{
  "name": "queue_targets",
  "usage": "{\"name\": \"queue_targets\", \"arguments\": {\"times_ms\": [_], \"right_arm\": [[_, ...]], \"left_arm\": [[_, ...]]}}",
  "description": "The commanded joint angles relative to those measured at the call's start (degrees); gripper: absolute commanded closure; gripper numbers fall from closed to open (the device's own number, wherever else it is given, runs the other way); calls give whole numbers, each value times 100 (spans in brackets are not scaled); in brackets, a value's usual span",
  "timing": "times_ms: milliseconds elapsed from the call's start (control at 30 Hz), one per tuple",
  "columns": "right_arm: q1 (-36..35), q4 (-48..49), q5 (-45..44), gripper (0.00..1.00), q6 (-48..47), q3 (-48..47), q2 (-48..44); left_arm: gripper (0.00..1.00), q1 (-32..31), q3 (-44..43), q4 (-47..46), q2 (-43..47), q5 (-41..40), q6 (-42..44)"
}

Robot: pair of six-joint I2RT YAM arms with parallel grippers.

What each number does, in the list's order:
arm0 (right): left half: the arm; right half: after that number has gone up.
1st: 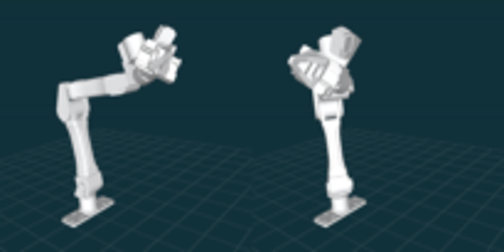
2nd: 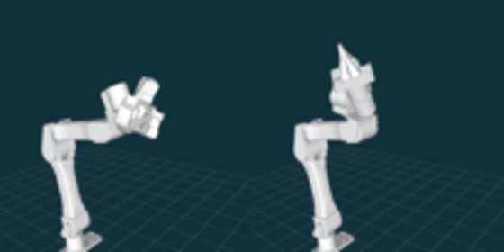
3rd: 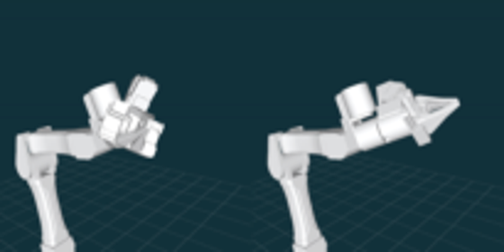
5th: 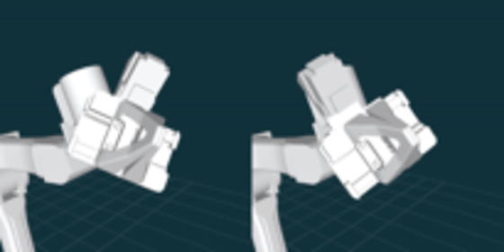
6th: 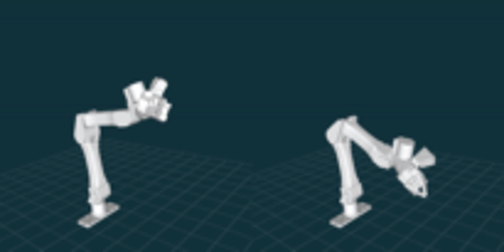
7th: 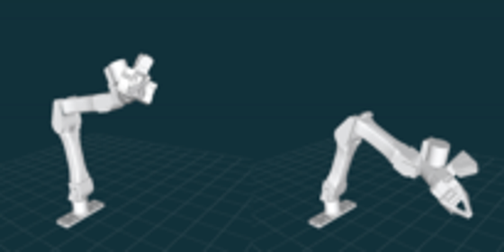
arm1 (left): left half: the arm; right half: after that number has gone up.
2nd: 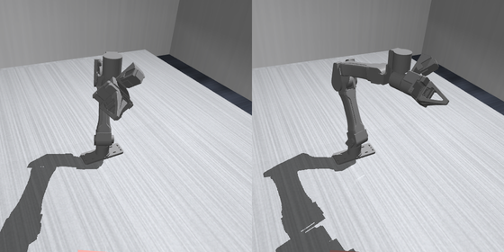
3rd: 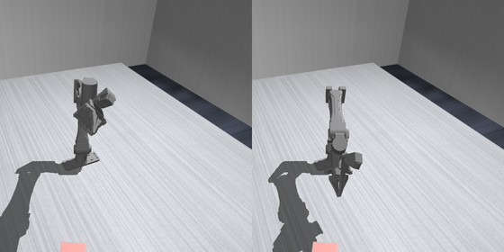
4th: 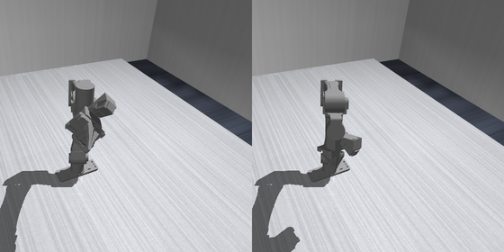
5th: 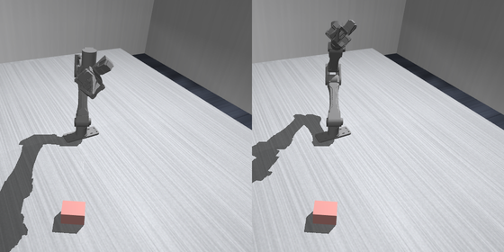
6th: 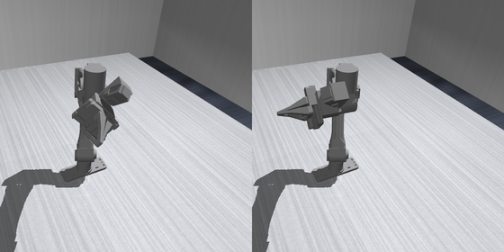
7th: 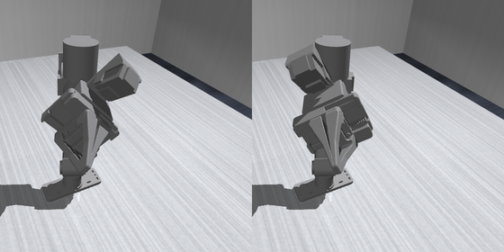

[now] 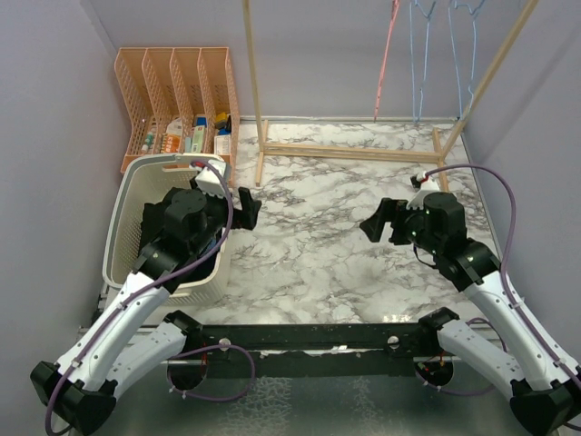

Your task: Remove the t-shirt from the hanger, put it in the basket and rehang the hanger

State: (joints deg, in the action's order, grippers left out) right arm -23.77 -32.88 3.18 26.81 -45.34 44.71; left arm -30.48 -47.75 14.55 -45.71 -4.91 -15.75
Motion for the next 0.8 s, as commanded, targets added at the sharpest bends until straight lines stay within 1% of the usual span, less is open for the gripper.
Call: {"name": "queue_targets", "arguments": {"times_ms": [0,67,167,333,567,767], "right_arm": [[13,484,-509,0,139,90,131],[12,600,-573,0,106,120,136],[13,873,-674,0,63,225,56],[13,1408,-822,0,-148,329,-98],[13,1373,-1423,0,-369,1,90],[13,1410,-1290,0,-387,-76,186]], "left_arm": [[13,-7,470,-643,530,289,225],[13,-5,607,-623,581,234,226],[13,-2,560,-362,586,223,257],[13,-3,663,-291,726,275,308],[13,-7,749,-365,897,269,211],[13,-6,758,-326,930,215,193]]}}
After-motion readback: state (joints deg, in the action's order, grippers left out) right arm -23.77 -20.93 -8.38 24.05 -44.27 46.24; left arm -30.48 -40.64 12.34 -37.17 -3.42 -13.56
